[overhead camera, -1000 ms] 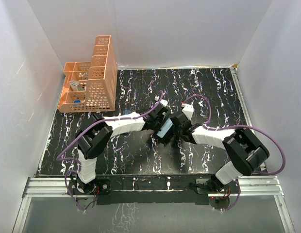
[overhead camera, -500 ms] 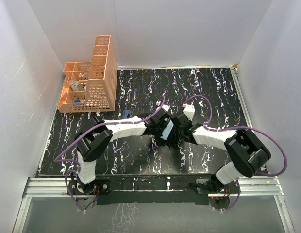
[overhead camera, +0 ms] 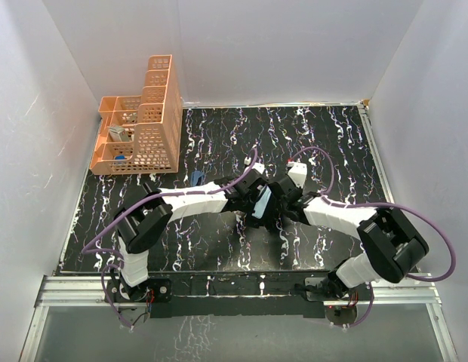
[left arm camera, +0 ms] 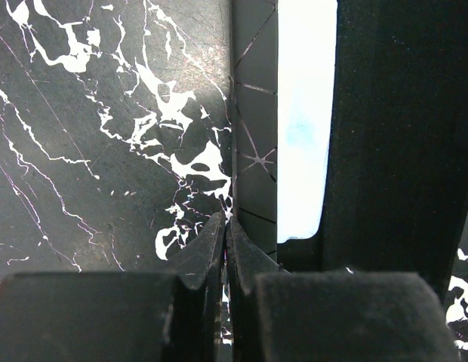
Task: Organize the sunglasses
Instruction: Adjust the sunglasses case at the center of the board.
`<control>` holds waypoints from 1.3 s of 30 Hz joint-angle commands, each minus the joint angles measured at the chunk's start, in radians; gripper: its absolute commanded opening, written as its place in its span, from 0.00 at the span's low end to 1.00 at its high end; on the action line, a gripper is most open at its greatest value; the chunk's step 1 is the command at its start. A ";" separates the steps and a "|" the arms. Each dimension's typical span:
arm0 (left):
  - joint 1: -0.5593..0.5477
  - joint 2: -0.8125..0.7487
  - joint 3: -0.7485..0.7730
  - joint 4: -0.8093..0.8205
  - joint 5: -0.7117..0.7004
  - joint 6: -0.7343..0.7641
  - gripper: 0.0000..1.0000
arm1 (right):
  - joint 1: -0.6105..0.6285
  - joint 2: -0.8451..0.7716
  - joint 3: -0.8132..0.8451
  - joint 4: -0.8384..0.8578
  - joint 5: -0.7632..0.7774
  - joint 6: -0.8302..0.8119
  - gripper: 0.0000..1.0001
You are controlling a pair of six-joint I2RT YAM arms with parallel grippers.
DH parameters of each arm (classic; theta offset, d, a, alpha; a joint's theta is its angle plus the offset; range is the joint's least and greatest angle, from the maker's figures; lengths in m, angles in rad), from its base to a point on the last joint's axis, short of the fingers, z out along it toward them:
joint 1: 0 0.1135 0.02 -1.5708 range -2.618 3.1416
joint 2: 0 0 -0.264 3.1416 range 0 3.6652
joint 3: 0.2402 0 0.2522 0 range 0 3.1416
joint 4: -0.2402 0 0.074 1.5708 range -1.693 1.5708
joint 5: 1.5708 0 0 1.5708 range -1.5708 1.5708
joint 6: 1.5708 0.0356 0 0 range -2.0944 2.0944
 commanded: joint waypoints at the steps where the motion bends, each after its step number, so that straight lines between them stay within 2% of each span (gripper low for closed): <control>1: -0.019 -0.048 -0.012 -0.014 -0.009 -0.015 0.00 | -0.006 -0.073 0.035 -0.034 0.063 0.005 0.00; 10: -0.030 -0.043 -0.023 0.011 0.017 -0.033 0.00 | -0.007 -0.119 0.047 -0.075 0.077 0.002 0.00; 16: -0.030 -0.060 0.010 -0.069 -0.107 -0.019 0.00 | -0.005 -0.161 0.046 -0.072 0.036 -0.004 0.01; 21: -0.009 -0.115 0.016 -0.082 -0.155 0.005 0.00 | -0.002 -0.200 0.044 -0.038 -0.036 -0.033 0.04; 28: 0.080 -0.265 -0.037 -0.087 -0.167 0.007 0.00 | 0.016 -0.220 0.078 0.001 -0.122 -0.054 0.07; 31: 0.138 -0.339 -0.072 -0.097 -0.163 0.013 0.00 | 0.040 -0.190 0.101 0.037 -0.167 -0.067 0.07; 34: 0.193 -0.416 -0.118 -0.104 -0.161 0.019 0.00 | 0.126 -0.111 0.173 0.058 -0.145 -0.094 0.07; 36: 0.217 -0.466 -0.156 -0.109 -0.167 0.012 0.00 | 0.182 -0.035 0.227 0.076 -0.161 -0.108 0.10; 39: 0.240 -0.531 -0.193 -0.120 -0.174 0.004 0.00 | 0.200 0.060 0.287 0.115 -0.234 -0.071 0.14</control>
